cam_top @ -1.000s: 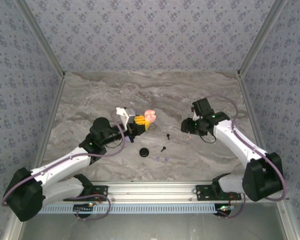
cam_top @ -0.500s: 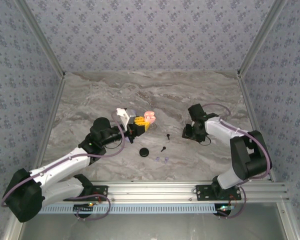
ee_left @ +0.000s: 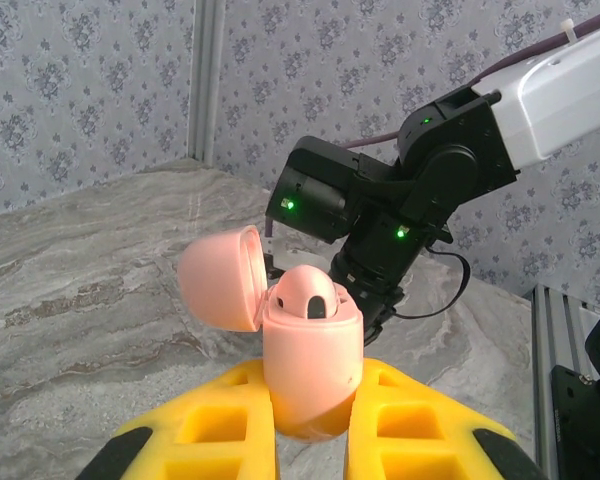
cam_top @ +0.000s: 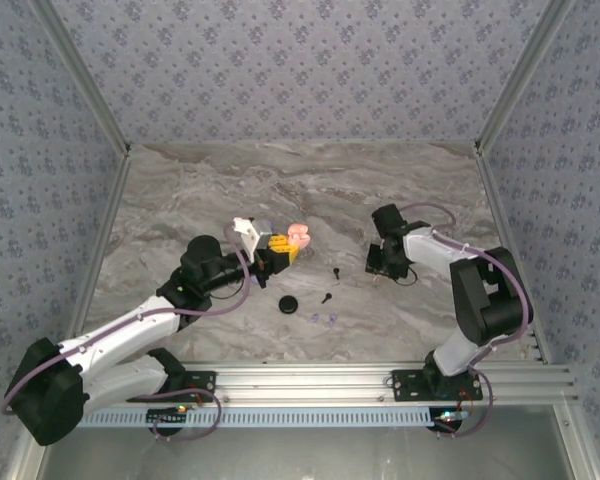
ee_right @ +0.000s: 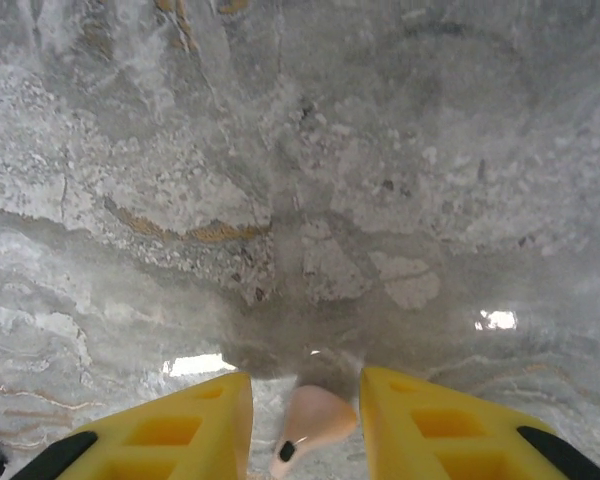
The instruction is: Insert wireless bluetooth earbuds into charging case
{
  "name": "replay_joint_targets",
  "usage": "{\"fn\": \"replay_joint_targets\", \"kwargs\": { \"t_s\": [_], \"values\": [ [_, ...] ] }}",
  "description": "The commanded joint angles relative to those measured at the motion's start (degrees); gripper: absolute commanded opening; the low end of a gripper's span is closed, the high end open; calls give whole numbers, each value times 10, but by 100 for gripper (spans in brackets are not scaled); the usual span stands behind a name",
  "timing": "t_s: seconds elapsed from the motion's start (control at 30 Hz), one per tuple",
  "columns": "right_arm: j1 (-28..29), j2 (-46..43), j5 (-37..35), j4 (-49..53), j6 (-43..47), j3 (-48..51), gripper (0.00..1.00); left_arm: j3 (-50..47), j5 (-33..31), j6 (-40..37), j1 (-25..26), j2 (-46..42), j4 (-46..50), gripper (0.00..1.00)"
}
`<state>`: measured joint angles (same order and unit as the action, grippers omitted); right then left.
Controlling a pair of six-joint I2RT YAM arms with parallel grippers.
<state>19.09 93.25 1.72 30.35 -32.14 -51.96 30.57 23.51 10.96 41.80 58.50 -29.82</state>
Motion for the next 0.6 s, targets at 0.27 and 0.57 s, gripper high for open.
{"fn": "replay_joint_targets", "kwargs": {
  "t_s": [0.27, 0.57],
  "values": [
    [11, 27, -15, 28, 3, -15, 33, 5, -6, -14, 5, -26, 10, 0],
    [21, 31, -26, 66, 4, -24, 31, 5, -6, -13, 5, -24, 9, 0]
  ]
}}
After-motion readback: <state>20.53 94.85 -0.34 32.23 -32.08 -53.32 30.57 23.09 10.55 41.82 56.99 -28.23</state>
